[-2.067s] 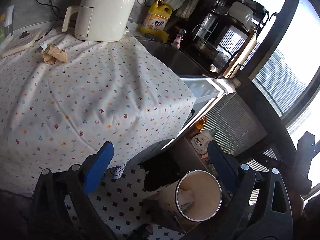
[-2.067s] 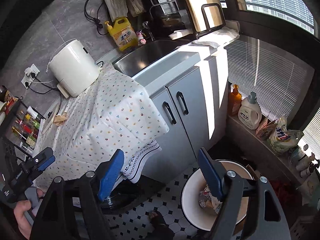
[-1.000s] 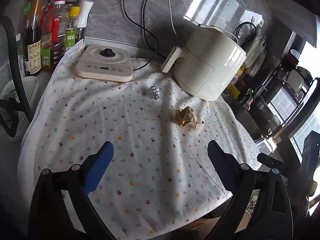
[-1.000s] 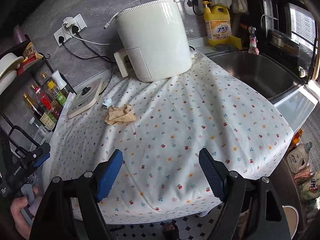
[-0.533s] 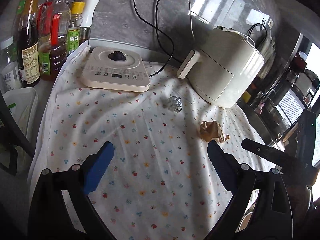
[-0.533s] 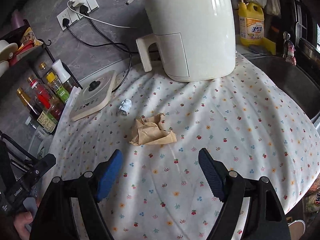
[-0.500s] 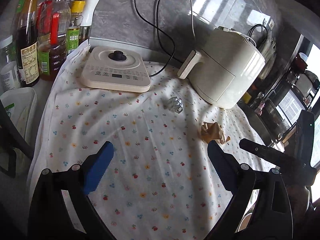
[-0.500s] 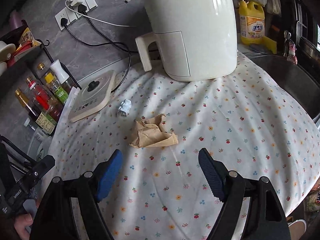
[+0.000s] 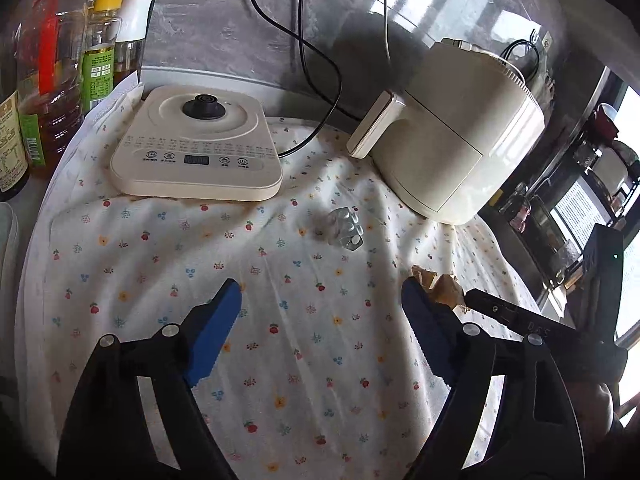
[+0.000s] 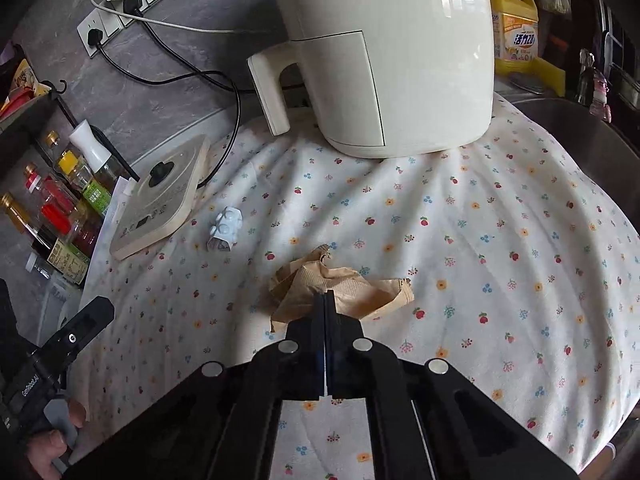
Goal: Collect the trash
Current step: 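Grasp the foil piece with the left tool while the right tool grasps brown paper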
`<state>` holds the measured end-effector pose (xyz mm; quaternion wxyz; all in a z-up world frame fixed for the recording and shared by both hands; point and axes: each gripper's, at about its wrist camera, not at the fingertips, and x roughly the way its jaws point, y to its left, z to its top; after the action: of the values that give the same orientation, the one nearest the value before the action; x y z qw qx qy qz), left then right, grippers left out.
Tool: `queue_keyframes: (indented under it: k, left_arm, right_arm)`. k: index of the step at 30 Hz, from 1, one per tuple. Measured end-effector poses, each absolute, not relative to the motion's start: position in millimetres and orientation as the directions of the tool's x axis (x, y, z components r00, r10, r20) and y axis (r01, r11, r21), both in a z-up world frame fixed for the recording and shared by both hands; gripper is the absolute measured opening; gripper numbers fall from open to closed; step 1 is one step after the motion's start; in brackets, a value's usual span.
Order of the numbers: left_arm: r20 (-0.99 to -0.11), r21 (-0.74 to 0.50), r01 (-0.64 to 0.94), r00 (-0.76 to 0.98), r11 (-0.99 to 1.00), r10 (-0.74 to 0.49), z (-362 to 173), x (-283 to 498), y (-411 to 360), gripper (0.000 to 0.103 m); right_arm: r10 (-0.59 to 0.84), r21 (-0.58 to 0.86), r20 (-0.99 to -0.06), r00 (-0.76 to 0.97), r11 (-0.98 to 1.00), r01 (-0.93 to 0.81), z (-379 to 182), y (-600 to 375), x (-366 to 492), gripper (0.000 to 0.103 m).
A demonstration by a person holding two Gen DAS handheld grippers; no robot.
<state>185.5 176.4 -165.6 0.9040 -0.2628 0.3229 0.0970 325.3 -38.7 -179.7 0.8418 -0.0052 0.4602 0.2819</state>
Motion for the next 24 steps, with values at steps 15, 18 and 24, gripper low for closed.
queue_keyframes:
  k: [15,18,24]
  left_arm:
    - [-0.681,-0.392,-0.312,0.731,0.865,-0.045,-189,280,177,0.060]
    - [-0.700,-0.388,-0.313,0.712,0.867,-0.055,-197,296,175,0.056]
    - [-0.714,-0.388,-0.320,0.697,0.864,-0.062,-203,300,173,0.030]
  right_arm:
    - [0.473,0.287,-0.751,0.460,0.862,-0.418,-153,-81,329,0.005]
    - [0.462,0.273,-0.755,0.466,0.867,-0.417,-153,-83,327,0.006]
    - [0.453,0.269,-0.752,0.479,0.874,-0.405,-154,-87,325,0.049]
